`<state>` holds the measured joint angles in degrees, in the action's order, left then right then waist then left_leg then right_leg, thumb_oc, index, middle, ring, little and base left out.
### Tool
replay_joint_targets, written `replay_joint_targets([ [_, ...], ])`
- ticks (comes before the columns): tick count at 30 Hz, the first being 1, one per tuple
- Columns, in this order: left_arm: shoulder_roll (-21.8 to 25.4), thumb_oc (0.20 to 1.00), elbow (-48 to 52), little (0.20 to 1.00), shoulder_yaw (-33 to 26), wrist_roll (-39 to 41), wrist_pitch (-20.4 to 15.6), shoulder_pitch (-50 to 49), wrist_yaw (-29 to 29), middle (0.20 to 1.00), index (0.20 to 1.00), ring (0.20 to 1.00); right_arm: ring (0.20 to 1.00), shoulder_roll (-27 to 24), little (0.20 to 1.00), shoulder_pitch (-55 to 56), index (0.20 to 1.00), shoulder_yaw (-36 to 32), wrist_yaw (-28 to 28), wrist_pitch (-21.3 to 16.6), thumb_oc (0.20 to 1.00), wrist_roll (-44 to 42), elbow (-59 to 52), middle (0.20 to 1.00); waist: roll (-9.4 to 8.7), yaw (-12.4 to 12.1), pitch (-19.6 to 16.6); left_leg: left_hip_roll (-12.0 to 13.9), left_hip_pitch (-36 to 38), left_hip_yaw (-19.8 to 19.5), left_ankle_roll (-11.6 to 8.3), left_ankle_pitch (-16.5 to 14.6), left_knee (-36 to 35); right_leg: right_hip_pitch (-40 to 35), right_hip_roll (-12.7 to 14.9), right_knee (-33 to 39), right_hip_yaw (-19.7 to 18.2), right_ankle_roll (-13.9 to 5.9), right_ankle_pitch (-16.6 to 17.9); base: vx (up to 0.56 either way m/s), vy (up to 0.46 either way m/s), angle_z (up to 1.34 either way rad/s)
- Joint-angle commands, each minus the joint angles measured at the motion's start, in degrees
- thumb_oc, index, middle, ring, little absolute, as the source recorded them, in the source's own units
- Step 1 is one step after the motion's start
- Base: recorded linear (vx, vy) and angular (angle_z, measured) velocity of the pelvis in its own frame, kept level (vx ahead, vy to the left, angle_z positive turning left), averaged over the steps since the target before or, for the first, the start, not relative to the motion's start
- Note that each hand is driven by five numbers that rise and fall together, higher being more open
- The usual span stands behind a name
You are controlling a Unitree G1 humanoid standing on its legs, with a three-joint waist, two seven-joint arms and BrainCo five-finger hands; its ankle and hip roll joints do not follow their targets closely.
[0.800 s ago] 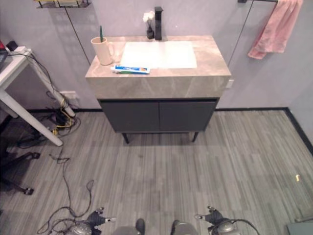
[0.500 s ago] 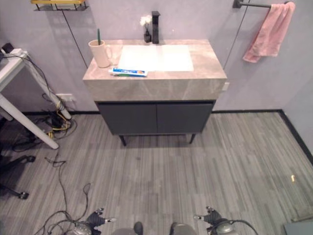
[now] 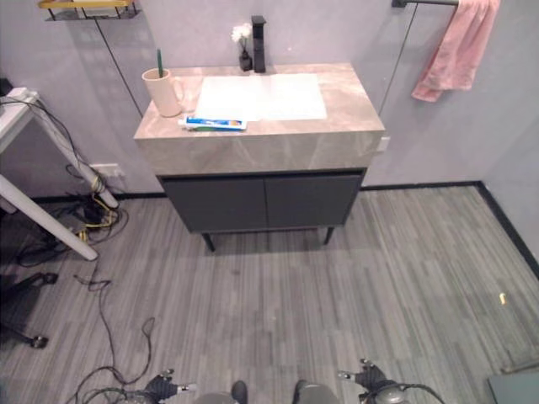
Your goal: Put brush and paste in cup on sink, flatten towel.
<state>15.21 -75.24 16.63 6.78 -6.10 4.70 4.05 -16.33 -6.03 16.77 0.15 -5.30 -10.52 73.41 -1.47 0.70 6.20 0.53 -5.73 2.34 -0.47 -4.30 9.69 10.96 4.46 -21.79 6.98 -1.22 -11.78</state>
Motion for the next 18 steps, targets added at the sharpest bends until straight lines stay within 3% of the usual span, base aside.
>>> replay_joint_targets([
  [1, 0.2, 1.000, 0.9, 1.000, -0.4, -0.1, -1.4, 1.6, 0.4, 1.000, 1.000, 1.000, 1.000, -1.2, 1.000, -1.7, 1.000, 0.2, -0.8, -1.3, 1.000, -1.7, 0.8, 1.000, -0.31, -0.4, 1.3, -1.3, -2.7, -0.9, 0.63, -1.9, 4.8, -2.8, 1.2, 6.1, -0.9, -4.37, 8.2, -0.01, 0.069, 0.01],
  [12, 1.1, 1.000, -0.3, 1.000, -0.6, -1.7, -1.4, 2.1, 0.4, 1.000, 1.000, 1.000, 1.000, -0.7, 1.000, -3.1, 1.000, 1.6, -0.4, -0.8, 1.000, -0.2, 0.8, 1.000, -0.79, -1.2, 2.8, -2.9, -2.9, 1.2, 2.30, -3.3, 5.7, -2.5, 2.9, 7.6, -3.8, -5.86, 10.6, 0.02, 0.125, -0.08],
  [15, 1.5, 1.000, -0.5, 1.000, -0.8, -2.2, -1.3, 2.2, 0.1, 1.000, 1.000, 1.000, 1.000, -0.3, 1.000, -3.2, 1.000, 2.2, -0.6, -0.6, 1.000, 1.2, 1.0, 1.000, -1.18, -1.5, 2.7, -4.1, -1.3, 1.7, 3.11, -3.2, 3.6, -3.2, 4.0, 8.9, -4.9, -7.10, 13.3, 0.08, 0.189, -0.08],
  [18, 1.8, 1.000, -0.1, 1.000, -0.5, -2.9, -1.3, 2.1, -0.4, 1.000, 1.000, 1.000, 1.000, -0.5, 1.000, -3.0, 1.000, 3.2, -0.7, -1.0, 1.000, 2.7, -1.7, 1.000, -1.28, -1.3, 2.8, -4.9, 0.2, 1.8, 3.96, -2.8, 1.8, -1.7, 4.3, 5.4, -6.3, -7.82, 16.3, 0.06, 0.148, -0.14],
])
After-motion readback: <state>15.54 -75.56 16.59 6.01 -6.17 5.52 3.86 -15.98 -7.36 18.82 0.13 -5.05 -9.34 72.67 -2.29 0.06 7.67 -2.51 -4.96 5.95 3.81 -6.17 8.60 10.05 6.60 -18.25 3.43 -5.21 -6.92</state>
